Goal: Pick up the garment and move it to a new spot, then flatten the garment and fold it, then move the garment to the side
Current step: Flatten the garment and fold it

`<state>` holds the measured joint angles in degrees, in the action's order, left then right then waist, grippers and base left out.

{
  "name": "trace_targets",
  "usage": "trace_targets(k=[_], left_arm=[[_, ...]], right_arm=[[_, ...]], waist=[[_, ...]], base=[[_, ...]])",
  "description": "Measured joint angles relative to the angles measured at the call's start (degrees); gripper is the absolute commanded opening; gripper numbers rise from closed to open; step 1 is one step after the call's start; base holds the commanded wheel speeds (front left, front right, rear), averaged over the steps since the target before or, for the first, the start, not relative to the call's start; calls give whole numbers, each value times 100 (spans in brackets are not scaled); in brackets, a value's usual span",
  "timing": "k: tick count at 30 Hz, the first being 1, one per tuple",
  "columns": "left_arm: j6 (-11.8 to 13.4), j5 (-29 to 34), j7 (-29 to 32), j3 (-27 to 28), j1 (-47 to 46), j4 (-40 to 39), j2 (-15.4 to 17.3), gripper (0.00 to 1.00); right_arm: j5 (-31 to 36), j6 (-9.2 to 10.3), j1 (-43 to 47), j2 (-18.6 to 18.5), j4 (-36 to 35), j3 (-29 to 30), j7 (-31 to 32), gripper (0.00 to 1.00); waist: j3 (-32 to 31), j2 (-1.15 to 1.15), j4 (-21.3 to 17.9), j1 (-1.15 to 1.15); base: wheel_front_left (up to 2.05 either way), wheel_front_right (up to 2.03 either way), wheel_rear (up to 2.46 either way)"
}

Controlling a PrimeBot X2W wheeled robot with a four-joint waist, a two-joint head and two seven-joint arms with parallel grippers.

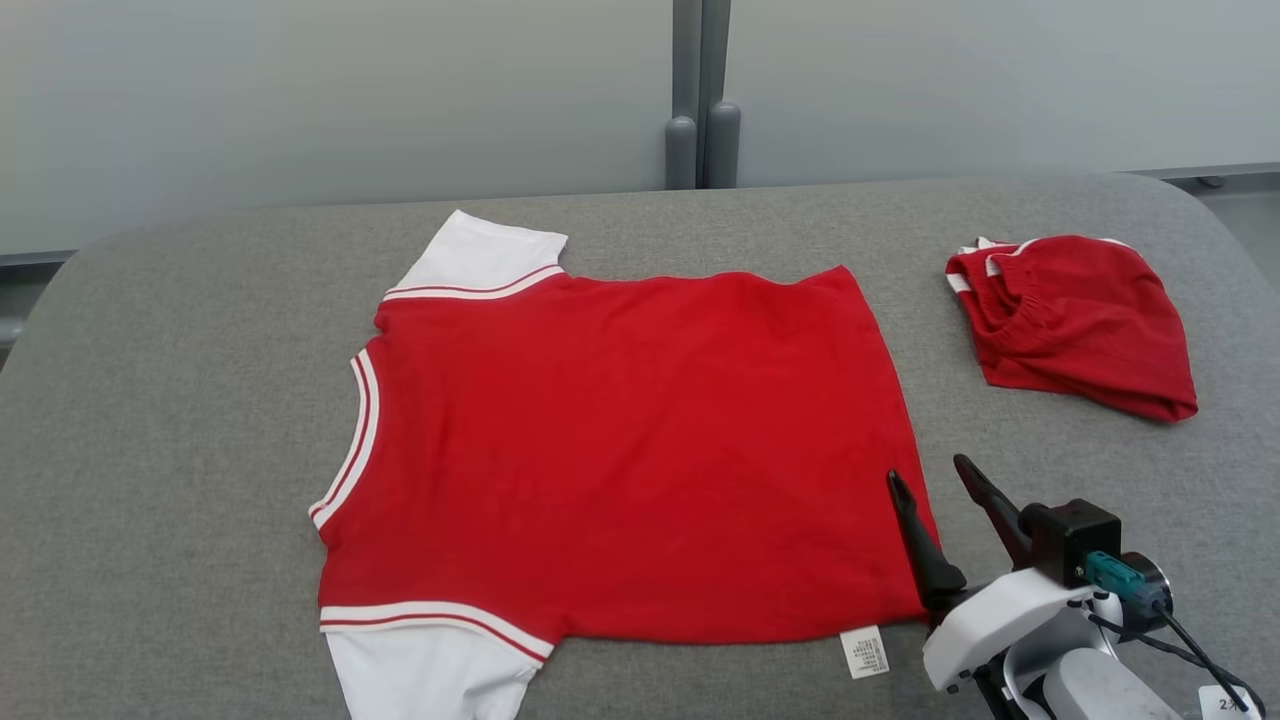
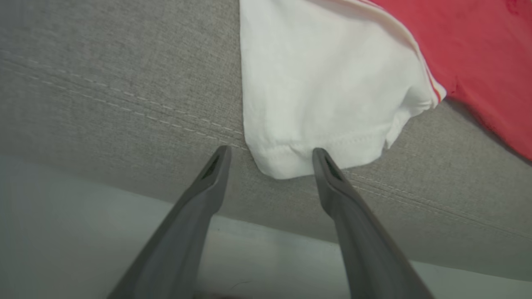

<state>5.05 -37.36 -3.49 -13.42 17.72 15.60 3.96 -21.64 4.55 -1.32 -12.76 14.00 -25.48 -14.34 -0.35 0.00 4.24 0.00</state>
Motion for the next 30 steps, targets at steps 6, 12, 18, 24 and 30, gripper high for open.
trace_targets(k=[6,12,18,24,30], left_arm=[[-46,-112,-7,4,-29,205,-22,100],[-100,-166,-37,-3,-165,350,-56,97],[-157,-180,-107,-34,-314,455,-78,0],[-209,-181,-223,-81,-427,430,-87,0],[-211,-170,-453,-24,-496,220,-88,0]], right_arm=[[3,-25,-60,-10,18,-10,0,100],[9,-48,-60,-49,35,-7,0,100],[9,-48,-60,-82,35,20,0,100],[7,-44,-55,-94,35,129,0,100],[-196,-51,116,-142,118,236,0,100]], waist=[[40,0,-110,0],[65,0,-196,0],[83,0,-225,0],[113,0,-187,0],[139,0,-56,0]], base=[[0,0,0],[0,0,0],[0,0,0],[0,0,0],[0,0,0]])
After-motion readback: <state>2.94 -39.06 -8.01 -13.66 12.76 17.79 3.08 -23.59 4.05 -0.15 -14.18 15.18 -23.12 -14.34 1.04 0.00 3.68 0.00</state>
